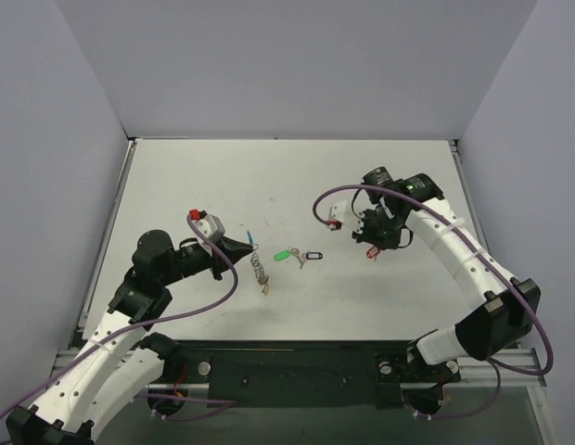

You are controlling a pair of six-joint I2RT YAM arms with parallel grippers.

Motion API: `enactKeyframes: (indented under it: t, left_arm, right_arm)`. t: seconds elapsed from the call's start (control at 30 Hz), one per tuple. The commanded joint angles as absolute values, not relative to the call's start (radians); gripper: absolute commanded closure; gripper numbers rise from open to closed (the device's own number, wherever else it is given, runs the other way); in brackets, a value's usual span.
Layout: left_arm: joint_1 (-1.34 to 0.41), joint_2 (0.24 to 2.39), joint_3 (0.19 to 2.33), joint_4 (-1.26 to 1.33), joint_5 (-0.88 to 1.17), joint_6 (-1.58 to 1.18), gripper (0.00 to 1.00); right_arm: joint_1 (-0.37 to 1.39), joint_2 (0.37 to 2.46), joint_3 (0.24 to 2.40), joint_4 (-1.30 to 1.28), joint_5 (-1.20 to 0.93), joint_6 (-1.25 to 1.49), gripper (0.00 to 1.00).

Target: Put the keys on the keyring

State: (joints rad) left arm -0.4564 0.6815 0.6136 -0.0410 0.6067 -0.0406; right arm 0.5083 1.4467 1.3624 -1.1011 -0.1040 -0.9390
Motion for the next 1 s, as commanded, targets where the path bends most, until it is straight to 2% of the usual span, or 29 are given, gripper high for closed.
enactKeyframes:
  t: [0.0, 0.13, 0.23, 0.4, 0.63, 0.8, 0.97]
  left_arm:
    - [-0.451, 0.660, 0.623, 0.049, 0.641, -0.049, 1.00]
    - [-0.451, 0.657, 0.615, 0.075, 0.660, -0.066, 1.00]
    - [-0.451, 0.657, 0.612, 0.101, 0.664, -0.078, 1.00]
    - [-0.451, 0.669, 0.641, 0.132, 0.669, -0.077, 1.00]
    - [-0.454, 0.719, 0.681, 0.228, 0.687, -0.064, 1.00]
    - [-0.457, 0.745, 0.603, 0.498, 0.761, -0.069, 1.00]
    - [-0.459, 0.772, 0.505, 0.666, 0.802, -0.069, 1.00]
  right_arm:
    - [0.457, 1.359, 1.471, -1.094, -0.343, -0.867, 1.00]
    - [0.404, 1.397, 1.603, -1.144, -0.457, -0.847, 1.00]
    - [0.362, 1.445, 1.730, -1.198, -0.465, -0.879, 1.00]
    - [0.359, 1.447, 1.868, -1.239, -0.550, -0.951, 1.00]
    - [0.460, 1.410, 1.789, -1.187, -0.693, -1.051, 1.00]
    - [0.607, 1.405, 1.756, -1.091, -0.749, -0.965, 1.00]
    - [0.698, 1.367, 1.637, -1.014, -0.752, -1.028, 1.00]
